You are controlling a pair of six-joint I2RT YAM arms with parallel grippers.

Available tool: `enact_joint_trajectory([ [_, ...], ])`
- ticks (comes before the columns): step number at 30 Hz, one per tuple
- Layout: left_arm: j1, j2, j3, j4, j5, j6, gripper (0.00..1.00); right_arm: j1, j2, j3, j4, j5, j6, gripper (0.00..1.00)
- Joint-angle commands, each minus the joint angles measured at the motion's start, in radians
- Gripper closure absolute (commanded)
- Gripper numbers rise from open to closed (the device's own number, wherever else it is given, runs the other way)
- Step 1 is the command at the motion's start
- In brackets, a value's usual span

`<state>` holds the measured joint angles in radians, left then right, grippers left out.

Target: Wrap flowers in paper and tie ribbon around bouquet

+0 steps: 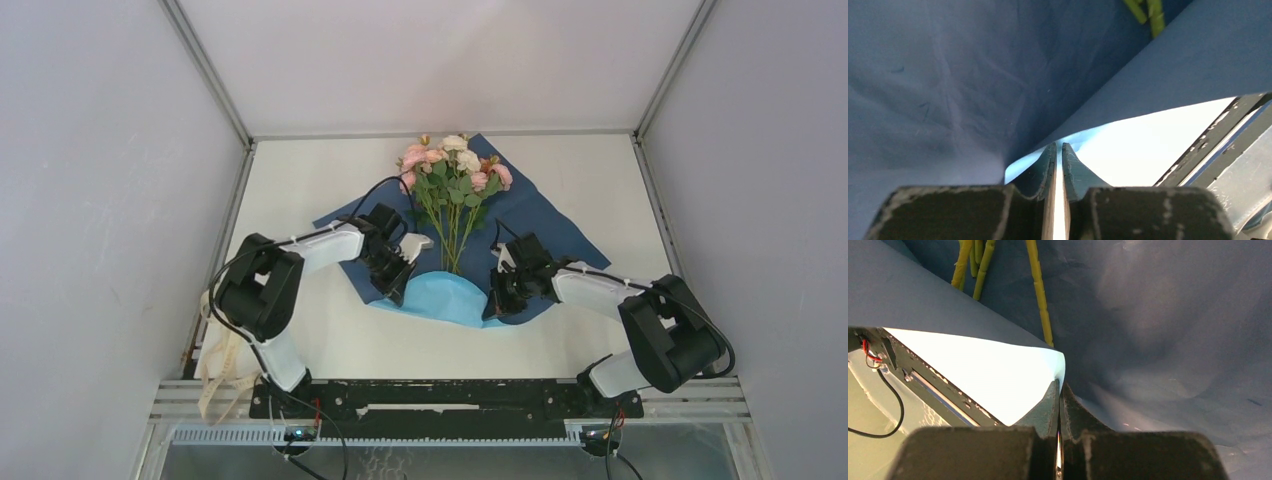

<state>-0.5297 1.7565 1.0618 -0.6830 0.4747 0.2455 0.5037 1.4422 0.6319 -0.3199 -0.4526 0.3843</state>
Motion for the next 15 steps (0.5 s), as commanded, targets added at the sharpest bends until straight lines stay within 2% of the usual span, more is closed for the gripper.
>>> enact_joint_trajectory([
  [1,0.002,0.006,-0.016,-0.051,-0.071,0.057,0.87,-0.012,0.000,0.059,-0.038,0.029,-0.007,1.00],
  [5,0.004,-0.035,-0.062,-0.036,-0.144,0.105,0.83,-0.031,0.000,0.084,-0.083,0.021,-0.040,1.00],
  [8,0.004,-0.102,-0.039,-0.084,-0.025,0.143,0.77,-0.032,0.026,0.096,-0.088,-0.005,-0.052,1.00],
  [12,0.027,-0.218,0.074,-0.169,0.133,0.219,0.62,-0.031,0.040,0.108,-0.086,-0.028,-0.063,1.00],
  [15,0.050,-0.244,0.085,-0.083,0.261,0.197,0.50,-0.031,0.043,0.123,-0.098,-0.029,-0.073,1.00],
])
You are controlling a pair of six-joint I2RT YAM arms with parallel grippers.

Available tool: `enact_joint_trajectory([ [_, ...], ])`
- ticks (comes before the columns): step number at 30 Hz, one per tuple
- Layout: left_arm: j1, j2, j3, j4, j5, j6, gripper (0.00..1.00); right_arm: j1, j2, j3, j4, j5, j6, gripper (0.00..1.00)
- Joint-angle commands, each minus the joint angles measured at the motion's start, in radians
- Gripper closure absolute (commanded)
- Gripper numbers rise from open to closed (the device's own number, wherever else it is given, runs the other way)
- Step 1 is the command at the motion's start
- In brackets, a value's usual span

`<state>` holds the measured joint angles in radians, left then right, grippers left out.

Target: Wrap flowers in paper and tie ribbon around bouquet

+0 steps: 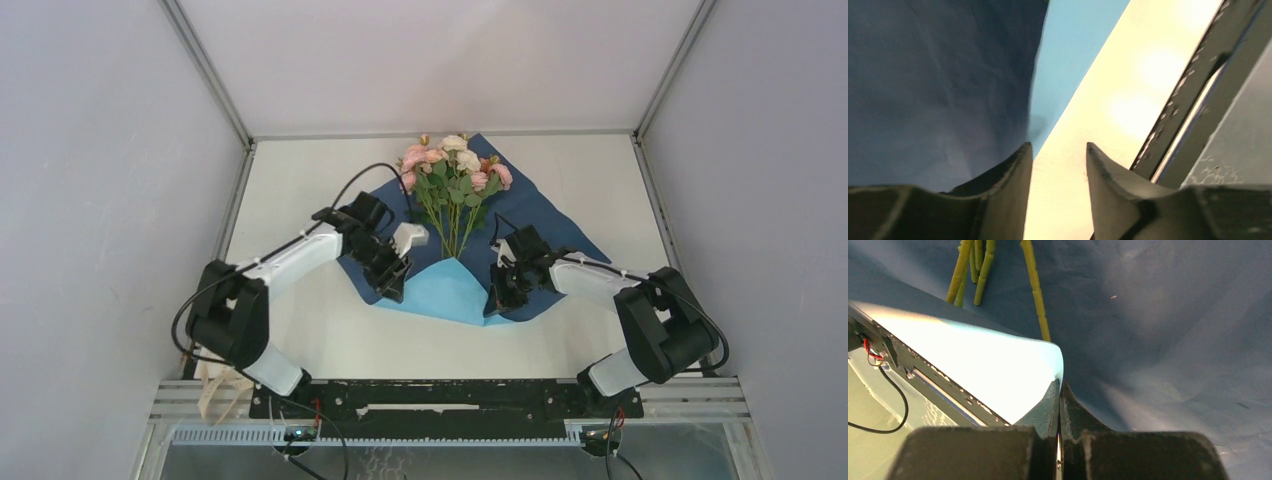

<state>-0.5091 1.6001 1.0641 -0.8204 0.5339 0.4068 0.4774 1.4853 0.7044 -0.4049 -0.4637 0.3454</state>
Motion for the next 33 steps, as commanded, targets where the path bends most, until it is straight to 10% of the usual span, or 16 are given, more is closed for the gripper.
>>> enact_joint_trajectory([
  [1,0.029,-0.081,0.064,0.126,0.221,-0.002,0.48,-0.006,0.001,0.054,-0.014,-0.019,-0.037,1.00],
  [8,0.027,-0.007,-0.049,0.519,0.271,-0.224,0.37,-0.003,-0.006,0.057,-0.013,-0.021,-0.036,1.00],
  [17,0.001,0.099,-0.074,0.571,0.235,-0.223,0.39,-0.005,-0.012,0.058,-0.019,-0.016,-0.041,1.00],
  [20,0.000,0.103,-0.078,0.562,0.303,-0.230,0.51,-0.006,-0.019,0.058,-0.026,-0.007,-0.041,1.00],
  [24,-0.002,0.107,-0.076,0.522,0.329,-0.217,0.98,-0.007,-0.052,0.071,-0.054,0.039,-0.033,0.93],
  [29,-0.002,0.135,-0.056,0.510,0.289,-0.249,1.00,0.070,-0.232,0.127,-0.160,0.346,-0.002,0.58],
  [33,-0.002,0.170,-0.038,0.500,0.261,-0.275,1.00,0.233,-0.353,0.120,-0.134,0.576,0.028,0.51],
])
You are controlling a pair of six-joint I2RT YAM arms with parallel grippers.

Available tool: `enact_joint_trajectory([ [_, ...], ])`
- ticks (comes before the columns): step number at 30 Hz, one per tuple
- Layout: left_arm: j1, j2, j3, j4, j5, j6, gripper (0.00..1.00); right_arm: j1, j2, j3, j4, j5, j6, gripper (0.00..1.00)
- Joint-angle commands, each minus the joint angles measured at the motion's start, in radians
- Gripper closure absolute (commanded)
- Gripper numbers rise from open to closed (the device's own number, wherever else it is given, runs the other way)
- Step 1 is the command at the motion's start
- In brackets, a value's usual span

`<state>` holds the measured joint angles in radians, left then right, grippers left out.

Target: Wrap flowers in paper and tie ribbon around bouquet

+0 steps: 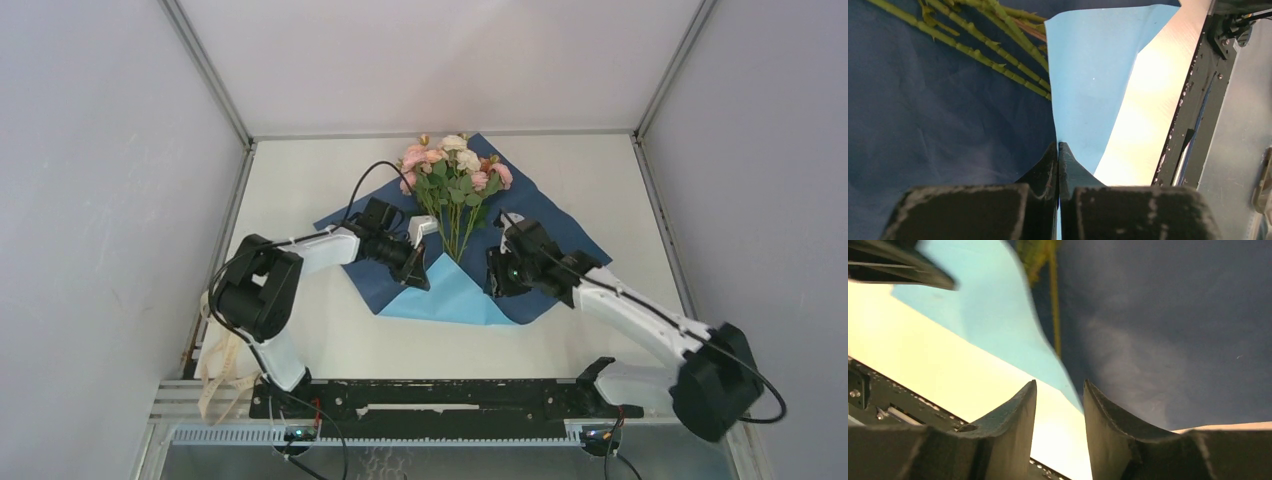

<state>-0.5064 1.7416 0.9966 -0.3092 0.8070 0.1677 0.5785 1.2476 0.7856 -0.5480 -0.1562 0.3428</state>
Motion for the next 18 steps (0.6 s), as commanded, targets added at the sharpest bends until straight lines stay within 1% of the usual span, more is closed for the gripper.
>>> enact_joint_trajectory([
  [1,-0.004,0.034,0.033,-0.019,-0.016,-0.037,1.00,0.177,-0.117,0.028,0.041,0.281,0.035,0.51],
  [3,-0.004,0.048,0.038,-0.028,-0.045,-0.049,1.00,0.242,-0.094,-0.006,0.148,0.216,0.042,0.56],
  [5,-0.004,0.060,0.047,-0.039,-0.074,-0.055,1.00,0.269,-0.036,-0.035,0.266,0.099,0.053,0.64],
  [6,-0.004,0.062,0.049,-0.041,-0.080,-0.054,1.00,0.274,0.004,-0.035,0.297,0.070,0.060,0.72],
  [8,-0.004,0.065,0.047,-0.038,-0.092,-0.054,1.00,0.275,0.068,-0.033,0.315,0.077,0.080,0.87],
  [9,-0.004,0.067,0.044,-0.037,-0.096,-0.055,1.00,0.271,0.092,-0.036,0.312,0.095,0.094,0.91],
  [14,-0.005,0.078,0.046,-0.036,-0.109,-0.058,1.00,0.245,0.122,-0.113,0.259,0.198,0.204,1.00],
  [18,-0.006,0.081,0.044,-0.035,-0.108,-0.058,1.00,0.225,0.067,-0.199,0.163,0.279,0.319,1.00],
])
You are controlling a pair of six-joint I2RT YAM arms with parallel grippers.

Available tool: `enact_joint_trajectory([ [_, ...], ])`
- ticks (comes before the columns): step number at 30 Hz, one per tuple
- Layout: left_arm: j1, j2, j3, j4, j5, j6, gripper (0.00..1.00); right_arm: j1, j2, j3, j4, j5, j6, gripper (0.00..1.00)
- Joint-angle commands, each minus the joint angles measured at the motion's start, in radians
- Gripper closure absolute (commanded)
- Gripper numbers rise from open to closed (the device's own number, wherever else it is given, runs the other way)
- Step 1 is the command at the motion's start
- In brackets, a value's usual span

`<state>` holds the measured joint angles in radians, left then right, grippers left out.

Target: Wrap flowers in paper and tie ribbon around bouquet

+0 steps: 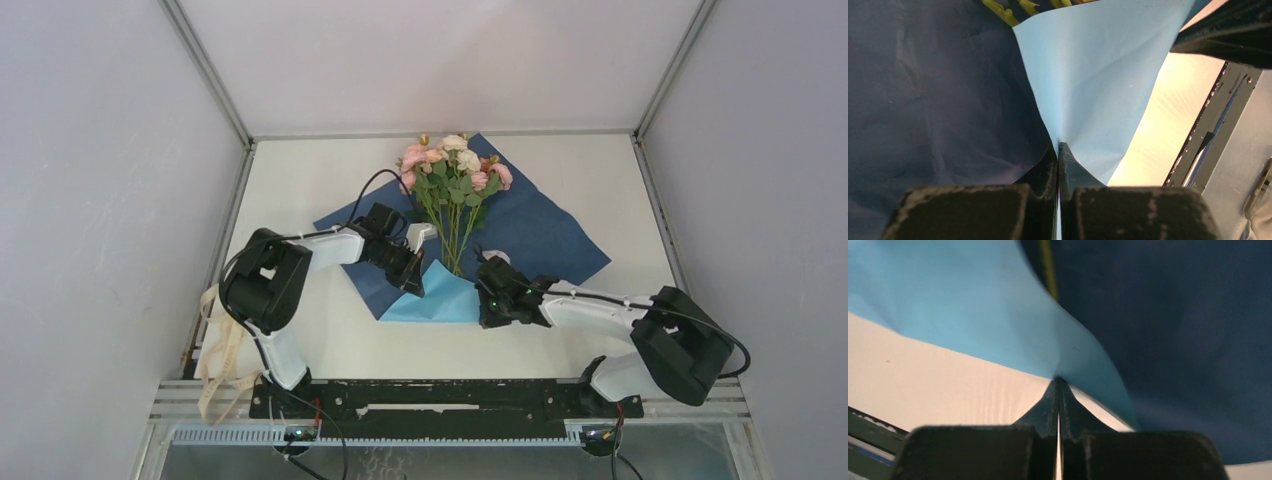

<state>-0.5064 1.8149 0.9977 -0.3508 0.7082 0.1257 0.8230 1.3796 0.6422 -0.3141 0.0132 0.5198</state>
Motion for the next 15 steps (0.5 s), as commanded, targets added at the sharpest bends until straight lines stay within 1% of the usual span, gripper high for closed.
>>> enact_joint_trajectory([
  [1,-0.006,0.008,0.042,0.009,-0.013,-0.016,1.00,-0.021,-0.088,-0.076,-0.094,0.129,0.172,1.00],
  [5,-0.023,-0.007,0.047,0.015,-0.038,0.000,1.00,-0.024,-0.182,-0.130,-0.204,0.175,0.271,1.00],
  [7,-0.035,-0.020,0.047,0.017,-0.049,0.013,1.00,-0.018,-0.233,-0.127,-0.261,0.187,0.288,1.00],
  [9,-0.050,-0.033,0.047,0.023,-0.060,0.027,1.00,0.019,-0.288,-0.103,-0.280,0.200,0.276,1.00],
  [11,-0.063,-0.043,0.051,0.028,-0.062,0.040,1.00,0.080,-0.323,-0.068,-0.235,0.188,0.220,0.99],
  [13,-0.068,-0.052,0.067,0.028,-0.065,0.058,1.00,0.126,-0.323,-0.036,-0.144,0.149,0.148,0.98],
  [15,-0.072,-0.062,0.093,0.029,-0.065,0.075,1.00,0.125,-0.304,-0.017,-0.044,0.105,0.109,0.98],
])
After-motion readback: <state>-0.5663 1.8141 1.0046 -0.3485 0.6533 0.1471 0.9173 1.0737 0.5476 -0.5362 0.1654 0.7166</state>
